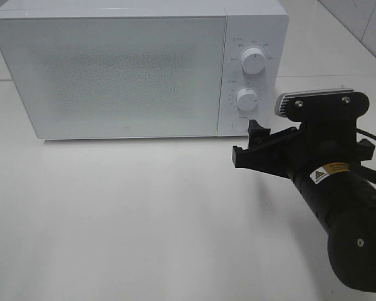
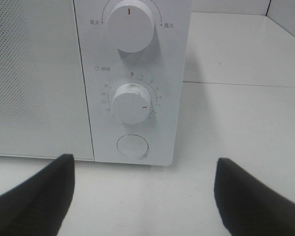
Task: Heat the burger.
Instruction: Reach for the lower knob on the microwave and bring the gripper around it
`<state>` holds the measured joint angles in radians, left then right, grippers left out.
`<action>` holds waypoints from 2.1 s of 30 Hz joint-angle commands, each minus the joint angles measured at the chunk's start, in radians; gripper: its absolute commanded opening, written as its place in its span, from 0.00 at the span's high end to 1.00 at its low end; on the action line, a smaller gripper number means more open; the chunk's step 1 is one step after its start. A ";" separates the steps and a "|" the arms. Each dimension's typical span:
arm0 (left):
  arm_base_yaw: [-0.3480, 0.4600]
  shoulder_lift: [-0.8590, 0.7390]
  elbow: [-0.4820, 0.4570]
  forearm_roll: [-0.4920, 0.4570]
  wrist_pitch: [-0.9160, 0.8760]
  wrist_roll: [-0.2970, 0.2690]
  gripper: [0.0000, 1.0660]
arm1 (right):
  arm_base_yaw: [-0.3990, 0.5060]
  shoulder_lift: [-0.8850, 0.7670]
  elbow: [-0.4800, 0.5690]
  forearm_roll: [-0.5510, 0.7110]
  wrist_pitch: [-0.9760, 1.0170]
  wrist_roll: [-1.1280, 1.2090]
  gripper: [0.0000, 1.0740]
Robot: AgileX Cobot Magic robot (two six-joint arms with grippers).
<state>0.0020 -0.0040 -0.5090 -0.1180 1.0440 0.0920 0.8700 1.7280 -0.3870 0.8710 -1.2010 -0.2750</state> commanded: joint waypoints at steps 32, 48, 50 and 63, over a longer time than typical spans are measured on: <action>0.005 -0.022 0.004 -0.003 -0.007 -0.007 0.08 | -0.151 0.216 -0.269 -0.129 -0.060 -0.009 0.32; 0.005 -0.022 0.004 -0.003 -0.007 -0.007 0.08 | -0.186 0.346 -0.408 -0.145 0.006 -0.009 0.32; 0.005 -0.022 0.004 -0.003 -0.007 -0.007 0.08 | -0.198 0.357 -0.420 -0.160 0.014 -0.009 0.32; 0.005 -0.022 0.004 -0.003 -0.007 -0.007 0.08 | -0.233 0.358 -0.434 -0.182 0.029 0.028 0.32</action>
<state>0.0020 -0.0040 -0.5090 -0.1180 1.0440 0.0920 0.6390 2.0890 -0.8060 0.7010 -1.1690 -0.2570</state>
